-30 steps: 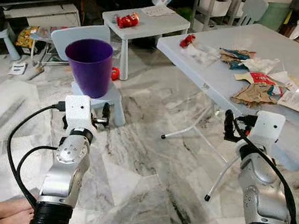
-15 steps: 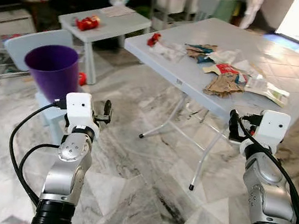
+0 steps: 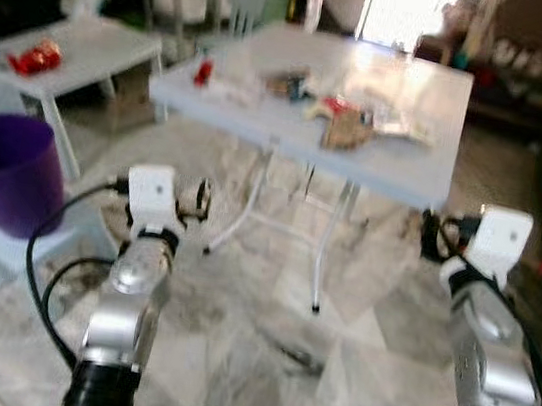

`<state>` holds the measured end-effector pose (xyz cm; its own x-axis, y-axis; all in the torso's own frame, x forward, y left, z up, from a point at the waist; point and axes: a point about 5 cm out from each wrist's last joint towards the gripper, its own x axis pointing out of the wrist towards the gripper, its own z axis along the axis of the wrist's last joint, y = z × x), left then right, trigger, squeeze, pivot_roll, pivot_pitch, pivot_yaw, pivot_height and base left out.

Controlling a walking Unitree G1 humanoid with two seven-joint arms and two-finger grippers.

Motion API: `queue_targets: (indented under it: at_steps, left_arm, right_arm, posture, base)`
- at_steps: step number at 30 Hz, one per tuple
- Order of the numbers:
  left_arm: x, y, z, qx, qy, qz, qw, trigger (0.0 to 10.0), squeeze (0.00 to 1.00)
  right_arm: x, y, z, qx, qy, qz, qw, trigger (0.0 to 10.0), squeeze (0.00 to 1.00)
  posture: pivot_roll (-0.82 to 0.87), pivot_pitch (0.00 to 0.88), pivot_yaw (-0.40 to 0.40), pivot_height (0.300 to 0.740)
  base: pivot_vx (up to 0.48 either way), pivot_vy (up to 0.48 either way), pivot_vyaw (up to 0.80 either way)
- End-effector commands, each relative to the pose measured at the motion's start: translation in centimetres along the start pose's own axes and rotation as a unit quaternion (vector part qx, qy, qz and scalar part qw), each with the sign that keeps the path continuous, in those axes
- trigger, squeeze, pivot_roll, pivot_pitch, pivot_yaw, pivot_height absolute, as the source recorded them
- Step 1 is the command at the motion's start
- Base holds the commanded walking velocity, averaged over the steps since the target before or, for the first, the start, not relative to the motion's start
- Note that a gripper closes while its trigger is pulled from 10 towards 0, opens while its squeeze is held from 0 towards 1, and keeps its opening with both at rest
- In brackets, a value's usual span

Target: Picking trash to rubbish bin

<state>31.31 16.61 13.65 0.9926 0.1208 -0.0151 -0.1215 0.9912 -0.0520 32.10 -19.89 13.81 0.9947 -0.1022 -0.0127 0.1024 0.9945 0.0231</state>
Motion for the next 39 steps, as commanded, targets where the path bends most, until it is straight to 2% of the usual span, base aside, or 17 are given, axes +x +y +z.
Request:
queue_targets:
  at_steps: [1, 8, 10, 39]
  left_arm:
    - [-0.03, -0.63, 0.18, -0.012, -0.002, -0.016, 1.0, 10.0, 0.0]
    - [0.15, -0.27, 0.34, -0.011, -0.005, -0.015, 1.0, 10.0, 0.0]
    - [0.2, -0.13, 0.3, -0.022, -0.004, -0.01, 1.0, 10.0, 0.0]
    - [0.08, -0.13, 0.06, -0.019, 0.003, -0.012, 1.0, 10.0, 0.0]
  right_arm:
    - [0.25, -0.72, 0.79, -0.001, -0.012, -0.009, 1.0, 10.0, 0.0]
    - [0.23, -0.89, 0.82, -0.002, -0.014, -0.012, 1.0, 10.0, 0.0]
    - [0.26, -1.02, 0.88, -0.003, -0.016, -0.014, 1.0, 10.0, 0.0]
    - [0.12, -0.88, 0.66, -0.001, -0.015, -0.012, 1.0, 10.0, 0.0]
  posture:
    - [-0.02, 0.0, -0.023, 0.74]
    - [-0.02, 0.0, -0.017, 0.74]
    - [-0.03, 0.0, -0.015, 0.74]
    - [-0.02, 0.0, -0.017, 0.74]
  base:
    - [0.0, 0.0, 0.0]
    - [0.092, 0.0, 0.0]
    - [0.371, 0.0, 0.0]
    - [0.452, 0.0, 0.0]
